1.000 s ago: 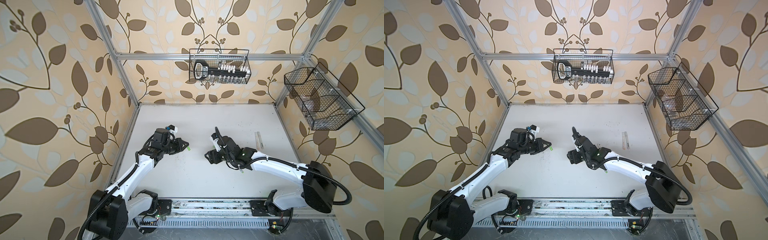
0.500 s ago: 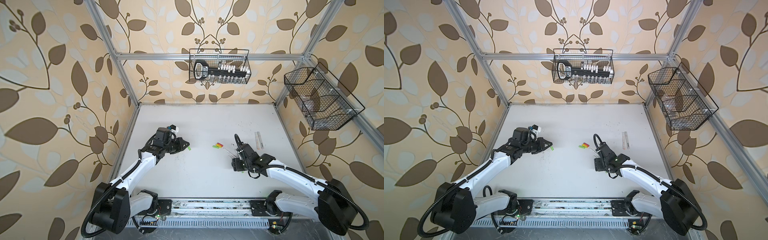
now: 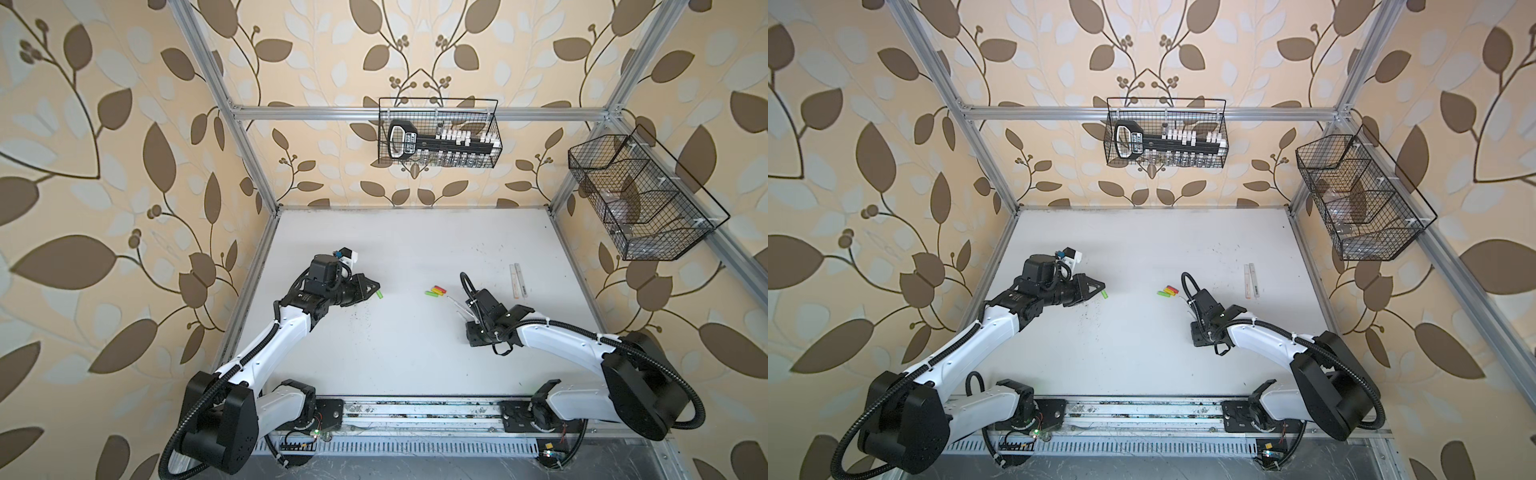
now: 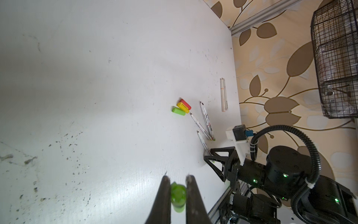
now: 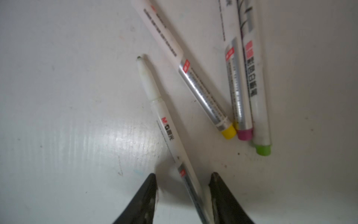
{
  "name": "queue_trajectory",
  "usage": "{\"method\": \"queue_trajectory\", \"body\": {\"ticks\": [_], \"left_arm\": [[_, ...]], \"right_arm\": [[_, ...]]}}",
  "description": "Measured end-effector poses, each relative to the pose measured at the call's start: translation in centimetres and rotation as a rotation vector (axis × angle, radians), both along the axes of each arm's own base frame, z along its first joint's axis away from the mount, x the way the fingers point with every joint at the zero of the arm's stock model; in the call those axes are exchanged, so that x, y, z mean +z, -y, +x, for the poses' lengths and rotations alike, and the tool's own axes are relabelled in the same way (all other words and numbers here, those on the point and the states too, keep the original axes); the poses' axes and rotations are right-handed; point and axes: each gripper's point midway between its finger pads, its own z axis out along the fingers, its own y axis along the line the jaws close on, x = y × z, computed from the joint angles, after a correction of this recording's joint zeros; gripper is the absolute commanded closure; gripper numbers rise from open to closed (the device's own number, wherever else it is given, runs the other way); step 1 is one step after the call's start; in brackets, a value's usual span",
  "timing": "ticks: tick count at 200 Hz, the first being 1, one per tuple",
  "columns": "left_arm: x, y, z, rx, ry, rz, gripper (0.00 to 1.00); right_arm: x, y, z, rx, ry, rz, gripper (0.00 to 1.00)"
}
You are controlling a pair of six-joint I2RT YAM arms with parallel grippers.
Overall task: Insert the pens into the pen caps
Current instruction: 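Open the right gripper and move it to grasp a white marker with green end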
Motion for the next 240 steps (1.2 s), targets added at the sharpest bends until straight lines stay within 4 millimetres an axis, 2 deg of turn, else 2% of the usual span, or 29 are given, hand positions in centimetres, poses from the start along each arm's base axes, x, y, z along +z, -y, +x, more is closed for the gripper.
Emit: {"method": "queue_trajectory", "body": {"ticks": [25,68,78,102,127,153,181,215,240], "left_arm": [[0.0,0.0,0.0,-0.002,-0.001,-0.002,1.0],[0.0,0.1,-0.1,-0.004,-0.002,-0.003,1.0],[0.0,0.1,-0.1,-0.004,-0.002,-0.003,1.0],[0.0,0.1,-0.1,-0.004,-0.002,-0.002,1.0],[0.0,0.1,0.0,-0.004,-0.001,-0.003,1.0],[0.5,0.3,0.2,-0.01,0.02,-0.018,1.0],[1.5,0.7,0.5,-0.026,0.056,-0.047,1.0],[2.9,1.4,0.8,-0.053,0.107,-0.104,1.0],[3.3,1.9,0.5,-0.079,0.124,-0.148,1.0]], "right_arm": [[0.0,-1.0,0.4,0.042,0.009,-0.004,0.68],[0.0,-4.0,1.1,0.16,0.008,0.017,0.69],[0.0,-4.9,1.3,0.194,0.002,0.026,0.72],[-0.1,-6.8,2.1,0.256,-0.003,0.047,0.86],[0.0,-8.5,2.7,0.306,-0.007,0.07,0.9],[0.0,-10.6,2.4,0.371,-0.003,0.088,0.91],[0.3,-13.4,0.8,0.46,0.002,0.135,0.92],[1.5,-16.7,0.0,0.51,0.056,0.225,0.92],[4.6,-19.2,-0.3,0.537,0.156,0.334,0.94]]}}
